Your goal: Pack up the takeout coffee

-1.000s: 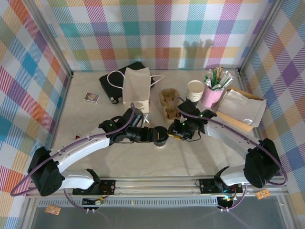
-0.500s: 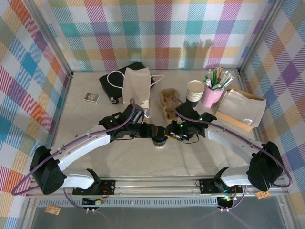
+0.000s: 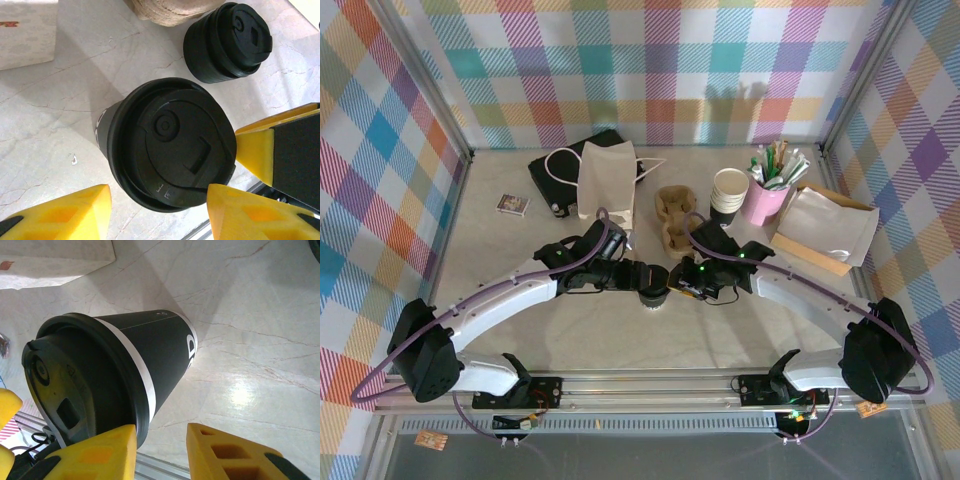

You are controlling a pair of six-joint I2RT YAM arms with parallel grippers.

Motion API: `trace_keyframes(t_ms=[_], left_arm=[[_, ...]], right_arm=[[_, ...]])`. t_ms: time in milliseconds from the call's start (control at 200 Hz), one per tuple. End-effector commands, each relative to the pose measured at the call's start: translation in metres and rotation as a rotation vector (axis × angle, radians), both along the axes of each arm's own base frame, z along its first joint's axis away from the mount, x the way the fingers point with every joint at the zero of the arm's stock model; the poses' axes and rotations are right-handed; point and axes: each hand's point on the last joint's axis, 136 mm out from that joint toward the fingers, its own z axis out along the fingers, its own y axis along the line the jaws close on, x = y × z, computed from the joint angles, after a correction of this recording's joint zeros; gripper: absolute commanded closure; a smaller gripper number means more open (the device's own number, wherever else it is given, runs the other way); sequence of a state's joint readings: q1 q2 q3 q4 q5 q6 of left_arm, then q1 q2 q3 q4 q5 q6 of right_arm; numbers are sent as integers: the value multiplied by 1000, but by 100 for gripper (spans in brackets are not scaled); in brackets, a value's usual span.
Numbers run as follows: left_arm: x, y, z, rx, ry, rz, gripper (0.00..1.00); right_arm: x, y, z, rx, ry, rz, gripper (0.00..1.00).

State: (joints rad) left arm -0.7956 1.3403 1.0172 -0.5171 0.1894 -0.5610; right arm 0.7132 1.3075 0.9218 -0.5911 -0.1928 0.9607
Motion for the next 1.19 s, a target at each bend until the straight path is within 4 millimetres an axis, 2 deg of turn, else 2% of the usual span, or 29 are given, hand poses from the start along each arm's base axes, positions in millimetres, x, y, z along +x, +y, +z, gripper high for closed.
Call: trace_keyframes(t_ms=[0,280,600,845,1045,1190], left_arm=[[1,1,-8,3,12,13,47],[-3,5,-24,40,54,13,48],[-11,14,-39,68,85,25,49],[-14,18,-46,79,102,37,50],[-16,24,-52,101,113,48,50],[-16,23,-51,94,110,48,51]], right_arm=[[-4,-2,-2,-3,10,-11,67],[0,7,-8,29,15,-6,66],[-6,4,-24,19,53,-14,66],[-2,13,-23,47,50,2,64],[-6,8,-35,29,77,-13,64],[-8,6,-33,29,72,-15,64]])
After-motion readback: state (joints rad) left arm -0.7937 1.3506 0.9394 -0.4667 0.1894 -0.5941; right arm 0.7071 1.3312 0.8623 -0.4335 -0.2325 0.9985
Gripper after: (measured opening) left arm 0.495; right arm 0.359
